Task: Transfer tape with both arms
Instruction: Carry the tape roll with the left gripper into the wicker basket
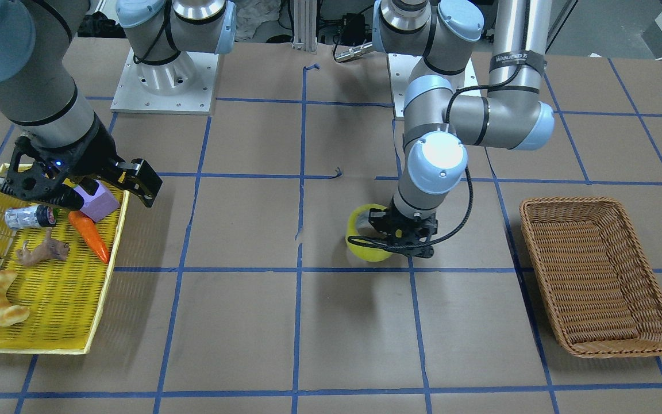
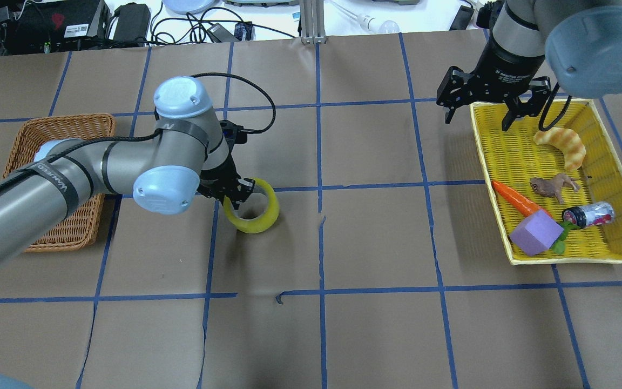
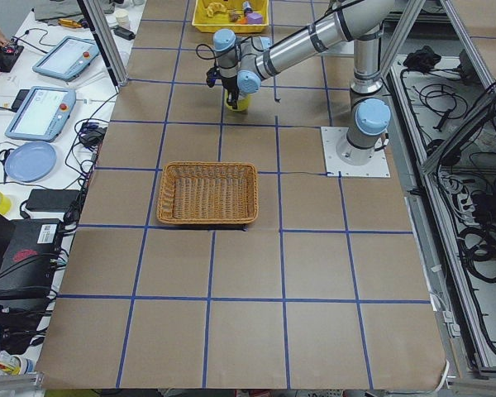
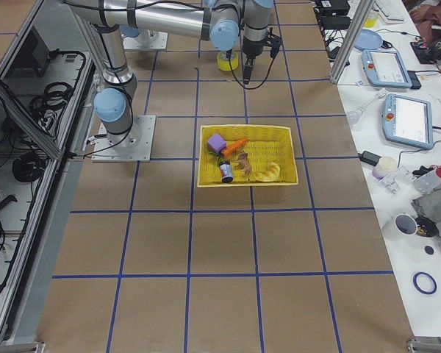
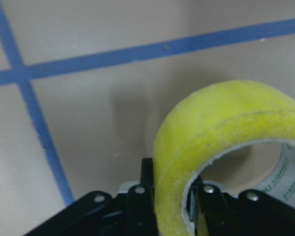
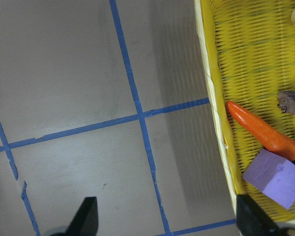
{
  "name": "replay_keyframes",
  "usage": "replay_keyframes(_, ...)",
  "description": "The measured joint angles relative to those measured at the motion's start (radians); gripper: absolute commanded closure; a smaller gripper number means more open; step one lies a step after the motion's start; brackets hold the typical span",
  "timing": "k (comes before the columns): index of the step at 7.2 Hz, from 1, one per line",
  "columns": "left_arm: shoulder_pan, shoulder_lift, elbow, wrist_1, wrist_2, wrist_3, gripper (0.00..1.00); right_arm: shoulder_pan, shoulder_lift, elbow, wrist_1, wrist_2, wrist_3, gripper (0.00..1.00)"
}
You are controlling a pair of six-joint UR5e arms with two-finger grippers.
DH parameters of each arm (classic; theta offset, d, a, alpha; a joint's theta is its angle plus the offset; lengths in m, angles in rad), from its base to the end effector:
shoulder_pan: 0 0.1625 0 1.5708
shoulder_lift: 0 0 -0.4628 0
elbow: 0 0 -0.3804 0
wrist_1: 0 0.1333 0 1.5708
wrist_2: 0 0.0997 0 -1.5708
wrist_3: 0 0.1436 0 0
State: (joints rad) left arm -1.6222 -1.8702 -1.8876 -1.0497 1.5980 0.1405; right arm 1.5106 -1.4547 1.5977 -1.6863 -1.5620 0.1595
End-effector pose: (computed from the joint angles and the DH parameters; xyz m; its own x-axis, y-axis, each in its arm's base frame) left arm -0.1566 -0.5252 0.2325 -0.9812 0.1926 -0.0135 0.1904 0.9768 0.0978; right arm 0.1027 -0.5330 0.4217 -0.9759 0.2181 -0.0043 0.2179 0.9756 0.0285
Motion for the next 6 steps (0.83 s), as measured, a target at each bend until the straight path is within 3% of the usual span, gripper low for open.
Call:
replay_keyframes(3, 0.227, 0.062, 0.057, -0.058, 0.086, 0.294, 1.0, -0.001, -0.001, -0.013, -0.003, -0.003, -0.004, 0.0)
replay_keyframes(6, 0.512, 0.074, 0.063, -0.013, 0.09, 0.648, 1.0, 0.003, -0.018, -0.054, 0.038, 0.004, -0.054, 0.0)
